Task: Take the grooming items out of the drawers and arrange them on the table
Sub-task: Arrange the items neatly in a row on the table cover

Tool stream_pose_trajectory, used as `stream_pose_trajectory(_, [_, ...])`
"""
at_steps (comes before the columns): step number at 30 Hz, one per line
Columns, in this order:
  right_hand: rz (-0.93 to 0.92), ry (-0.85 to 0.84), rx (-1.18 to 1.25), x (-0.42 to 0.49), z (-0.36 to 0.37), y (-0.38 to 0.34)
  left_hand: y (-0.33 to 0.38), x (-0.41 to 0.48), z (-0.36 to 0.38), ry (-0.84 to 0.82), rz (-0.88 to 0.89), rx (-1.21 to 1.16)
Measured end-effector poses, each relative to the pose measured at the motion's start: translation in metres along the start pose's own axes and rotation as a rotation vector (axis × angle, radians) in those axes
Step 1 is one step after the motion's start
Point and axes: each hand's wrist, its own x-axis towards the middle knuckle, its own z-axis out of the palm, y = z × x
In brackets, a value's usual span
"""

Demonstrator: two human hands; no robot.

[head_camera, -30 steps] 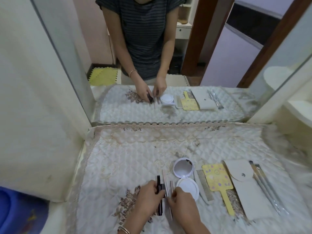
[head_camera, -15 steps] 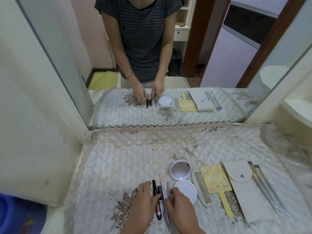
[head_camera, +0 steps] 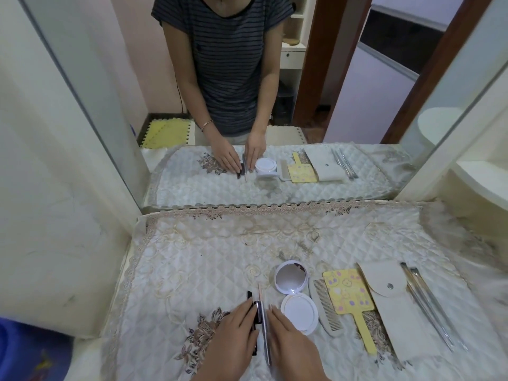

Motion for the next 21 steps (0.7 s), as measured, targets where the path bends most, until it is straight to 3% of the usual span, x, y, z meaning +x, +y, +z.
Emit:
stream_pose_trajectory(2, [-0.037, 0.141, -0.018, -0.002, 0.001, -0.003, 0.001, 0.001, 0.001, 0.004, 0.004, -0.019])
stream_pose_trajectory(4, [-0.059, 0.141, 0.032, -0.004, -0.004, 0.000, 0.000, -0.002, 0.003, 0.046, 0.023, -0.041])
stream_pose_trajectory(9, [-0.106, 0.361, -0.123, 0.000, -0.014, 0.025, -0.008, -0.012, 0.016, 0.083, 0.076, -0.056])
stream_pose_trajectory(13, [0.019, 0.265, -0.247, 0.007, -0.011, 0.044, -0.010, -0.012, 0.025, 0.143, 0.095, 0.041])
stream_pose_trajectory(21, [-0.063, 0.312, -0.208, 0.011, -0.010, 0.053, -0.002, -0.009, 0.036, 0.163, 0.049, 0.054])
